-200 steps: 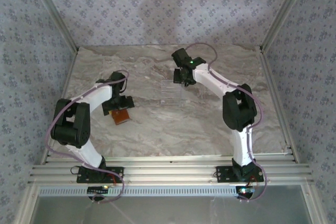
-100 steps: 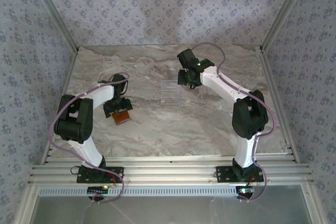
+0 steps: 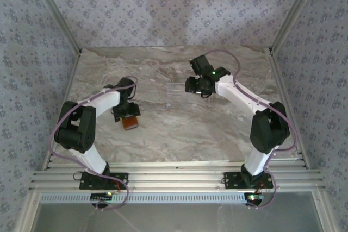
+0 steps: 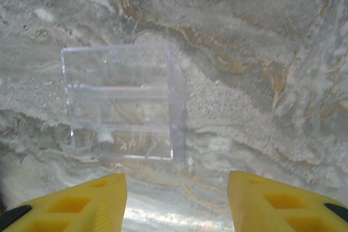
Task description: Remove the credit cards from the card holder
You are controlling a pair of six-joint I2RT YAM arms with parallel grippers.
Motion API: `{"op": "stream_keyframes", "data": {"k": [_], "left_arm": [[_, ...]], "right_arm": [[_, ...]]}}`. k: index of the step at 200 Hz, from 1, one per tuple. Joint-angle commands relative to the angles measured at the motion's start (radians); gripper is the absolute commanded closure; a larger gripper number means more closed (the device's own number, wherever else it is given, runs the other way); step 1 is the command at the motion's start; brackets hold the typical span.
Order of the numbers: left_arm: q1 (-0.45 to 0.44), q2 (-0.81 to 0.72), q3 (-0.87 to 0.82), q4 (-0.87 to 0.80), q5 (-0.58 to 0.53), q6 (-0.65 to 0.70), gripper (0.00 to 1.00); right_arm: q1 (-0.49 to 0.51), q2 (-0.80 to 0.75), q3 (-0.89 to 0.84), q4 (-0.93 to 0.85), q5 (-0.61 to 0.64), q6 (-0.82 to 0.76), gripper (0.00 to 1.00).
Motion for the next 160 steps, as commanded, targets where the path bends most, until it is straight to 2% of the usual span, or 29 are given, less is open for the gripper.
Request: {"op": "stream_keyframes", "data": {"k": [1,35,73,97,130,160], "left_arm": [[-0.098,-0.036,0.012,-0.059,0.044,-0.005,0.28],[-0.269,-0.009,0.062,-0.065,0.040,-0.119,0.26],[-0.426,0.116,0.197,-0.089,0.026,-0.225,0.25],[-0.485,0.191,0.289,-0.132,0.014,-0.260,0.25],[-0.535,0.243,0.326,-0.121,0.042,-0.308,0.25],[-0.559,0.254,0.350,-0.120,0.051,-0.289,0.21]], "right_arm": [[-0.004,-0.067,-0.052,0.006,-0.054,0.029,0.47],[-0.021,-0.138,-0.126,-0.014,-0.023,0.033,0.47],[-0.066,-0.207,-0.218,0.017,-0.028,0.041,0.47],[-0.089,-0.221,-0.235,0.022,-0.053,0.039,0.47],[-0.100,-0.234,-0.277,0.019,-0.070,0.016,0.47],[-0.110,-0.244,-0.297,0.023,-0.096,0.008,0.47]]}}
